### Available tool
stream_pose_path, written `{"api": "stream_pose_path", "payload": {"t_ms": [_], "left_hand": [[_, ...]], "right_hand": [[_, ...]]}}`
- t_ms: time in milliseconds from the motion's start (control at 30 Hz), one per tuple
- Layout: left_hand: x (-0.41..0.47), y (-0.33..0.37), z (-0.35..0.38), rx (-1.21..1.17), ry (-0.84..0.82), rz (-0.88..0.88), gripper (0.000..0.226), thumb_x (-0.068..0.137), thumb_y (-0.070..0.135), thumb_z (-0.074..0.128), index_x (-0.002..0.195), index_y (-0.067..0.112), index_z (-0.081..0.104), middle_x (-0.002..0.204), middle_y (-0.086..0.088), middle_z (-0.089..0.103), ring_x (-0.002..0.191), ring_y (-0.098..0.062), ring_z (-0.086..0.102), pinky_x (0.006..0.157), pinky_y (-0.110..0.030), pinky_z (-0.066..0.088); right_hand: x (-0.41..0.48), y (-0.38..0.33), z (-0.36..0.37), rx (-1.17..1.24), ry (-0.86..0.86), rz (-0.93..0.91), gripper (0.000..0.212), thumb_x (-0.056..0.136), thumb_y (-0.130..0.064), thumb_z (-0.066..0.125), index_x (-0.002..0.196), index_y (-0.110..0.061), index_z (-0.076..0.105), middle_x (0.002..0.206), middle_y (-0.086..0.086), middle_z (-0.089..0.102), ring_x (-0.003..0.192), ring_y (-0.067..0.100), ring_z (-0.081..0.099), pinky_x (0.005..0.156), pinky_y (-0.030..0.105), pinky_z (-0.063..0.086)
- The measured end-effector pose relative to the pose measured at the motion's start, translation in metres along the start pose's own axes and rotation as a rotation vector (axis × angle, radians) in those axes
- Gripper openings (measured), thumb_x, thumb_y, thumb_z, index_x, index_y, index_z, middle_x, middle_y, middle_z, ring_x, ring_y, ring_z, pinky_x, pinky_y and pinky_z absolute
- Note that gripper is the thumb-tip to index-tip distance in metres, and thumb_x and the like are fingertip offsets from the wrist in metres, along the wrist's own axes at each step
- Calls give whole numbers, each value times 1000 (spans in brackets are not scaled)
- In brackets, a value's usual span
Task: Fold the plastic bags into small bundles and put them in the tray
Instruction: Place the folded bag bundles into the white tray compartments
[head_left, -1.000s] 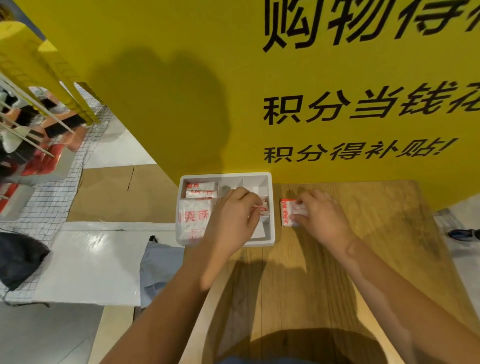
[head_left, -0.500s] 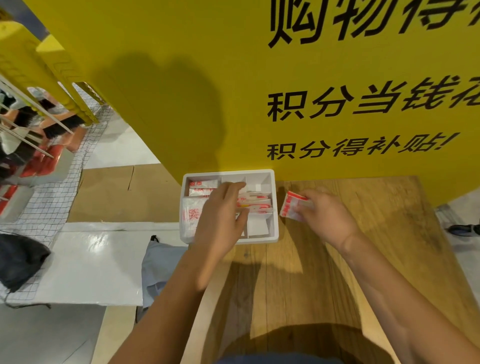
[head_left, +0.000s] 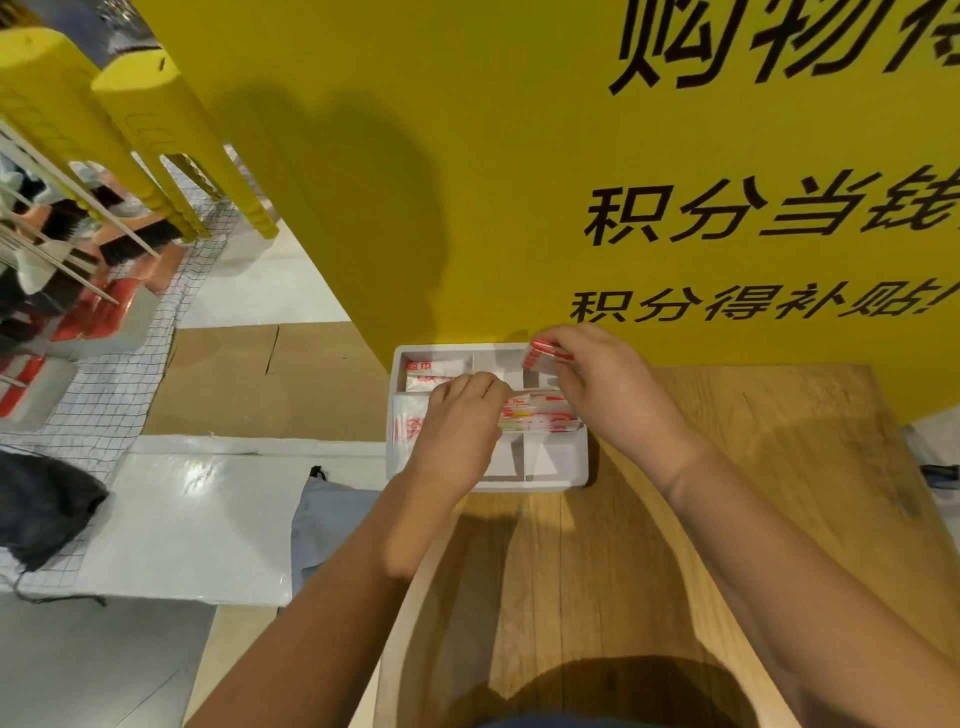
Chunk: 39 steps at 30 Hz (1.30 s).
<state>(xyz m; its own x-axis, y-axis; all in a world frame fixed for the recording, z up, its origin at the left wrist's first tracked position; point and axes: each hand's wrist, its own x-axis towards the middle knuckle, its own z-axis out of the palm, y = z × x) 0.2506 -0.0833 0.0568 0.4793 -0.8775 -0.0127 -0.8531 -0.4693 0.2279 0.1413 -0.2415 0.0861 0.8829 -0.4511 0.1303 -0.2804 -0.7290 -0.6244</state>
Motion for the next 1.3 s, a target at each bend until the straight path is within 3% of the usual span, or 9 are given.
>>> {"api": "stream_pose_path", "payload": {"t_ms": [133,400,800,900,1033,1167,1300], "left_hand": [[-1,-3,3,-2,38,37,40,83,8,74,121,16,65,123,-3,61,116,-26,53,97,-38,38],[0,-8,8,-28,81,74,40,71,-1,79,108,12,68,111,-9,65,101,-31,61,85,-39,48],[-7,-9,15,-59,159,66,41,67,1,83,105,15,73,101,-4,72,95,-27,65,85,-34,51],[-8,-7,16,-58,171,46,39,68,0,81,103,16,72,100,-3,71,98,-27,63,86,-34,46],[-9,-5,18,-89,146,13,44,67,-5,83,103,16,70,97,-3,71,91,-26,65,77,-34,52],[-10,-6,20,-85,157,2,42,65,-4,84,100,17,71,95,-2,71,89,-23,65,76,-34,51],[-9,-7,22,-81,192,20,41,61,-5,85,94,16,73,92,-2,73,85,-26,67,72,-32,51]], "right_hand": [[11,3,12,-66,-84,-11,30,93,-4,58,117,-20,65,106,1,61,94,22,60,74,45,52],[18,0,9,-78,-158,-30,20,98,-16,56,113,-29,59,93,-4,67,81,19,61,63,39,51],[12,2,13,-143,-104,-27,17,98,-30,58,116,-31,59,93,-2,71,82,25,64,64,42,53],[13,1,14,-181,-114,-52,16,99,-28,58,114,-30,60,92,-1,71,82,26,63,63,39,51],[17,-3,20,-185,-178,-77,15,95,-24,59,108,-31,64,92,-1,71,84,25,64,62,36,48],[22,-12,25,-355,-183,-183,15,90,-14,62,99,-26,65,88,1,69,84,28,64,60,31,34],[26,-20,30,-417,-111,-329,31,67,2,76,88,-19,68,74,4,68,66,31,64,57,29,28]]}}
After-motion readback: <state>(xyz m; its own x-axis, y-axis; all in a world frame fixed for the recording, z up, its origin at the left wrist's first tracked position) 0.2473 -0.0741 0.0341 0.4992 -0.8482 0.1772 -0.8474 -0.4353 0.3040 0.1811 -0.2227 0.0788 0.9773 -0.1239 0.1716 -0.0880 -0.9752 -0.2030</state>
